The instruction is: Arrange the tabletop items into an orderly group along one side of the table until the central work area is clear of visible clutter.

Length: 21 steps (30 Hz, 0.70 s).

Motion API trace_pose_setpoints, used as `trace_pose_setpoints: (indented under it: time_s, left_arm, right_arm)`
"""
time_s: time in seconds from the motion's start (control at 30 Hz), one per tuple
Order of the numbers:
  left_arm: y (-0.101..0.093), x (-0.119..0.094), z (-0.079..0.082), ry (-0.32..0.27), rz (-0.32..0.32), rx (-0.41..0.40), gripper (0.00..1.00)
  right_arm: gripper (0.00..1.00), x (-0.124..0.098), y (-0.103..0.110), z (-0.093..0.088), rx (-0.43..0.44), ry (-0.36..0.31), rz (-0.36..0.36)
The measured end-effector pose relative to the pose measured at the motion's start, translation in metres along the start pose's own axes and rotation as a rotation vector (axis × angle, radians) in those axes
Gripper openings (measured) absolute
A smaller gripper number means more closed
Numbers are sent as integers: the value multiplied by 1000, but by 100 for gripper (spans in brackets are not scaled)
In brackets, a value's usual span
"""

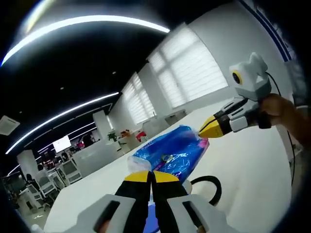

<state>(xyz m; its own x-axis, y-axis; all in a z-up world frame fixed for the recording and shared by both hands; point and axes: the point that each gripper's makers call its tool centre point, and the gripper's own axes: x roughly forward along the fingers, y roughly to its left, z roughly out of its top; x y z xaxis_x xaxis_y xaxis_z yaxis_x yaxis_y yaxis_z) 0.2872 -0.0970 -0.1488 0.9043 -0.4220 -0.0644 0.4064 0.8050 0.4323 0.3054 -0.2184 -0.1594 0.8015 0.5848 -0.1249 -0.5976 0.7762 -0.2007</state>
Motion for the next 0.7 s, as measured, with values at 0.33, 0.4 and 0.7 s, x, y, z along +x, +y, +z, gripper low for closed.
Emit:
trace_pose_setpoints:
  time_s: [0.33,0.4,0.7]
  left_arm:
    - [-17,3,4,-9,-19,7,0]
    - [-18,4,5,-14,-19,8,0]
    - [-27,8,8,-21,-29,11,0]
  right_arm:
    - [0,-6,-8,-5,-2,6,-25]
    - [0,-8,-10,-5,-2,6,-29]
    - [0,-14,-17,-8,-3,11,-48]
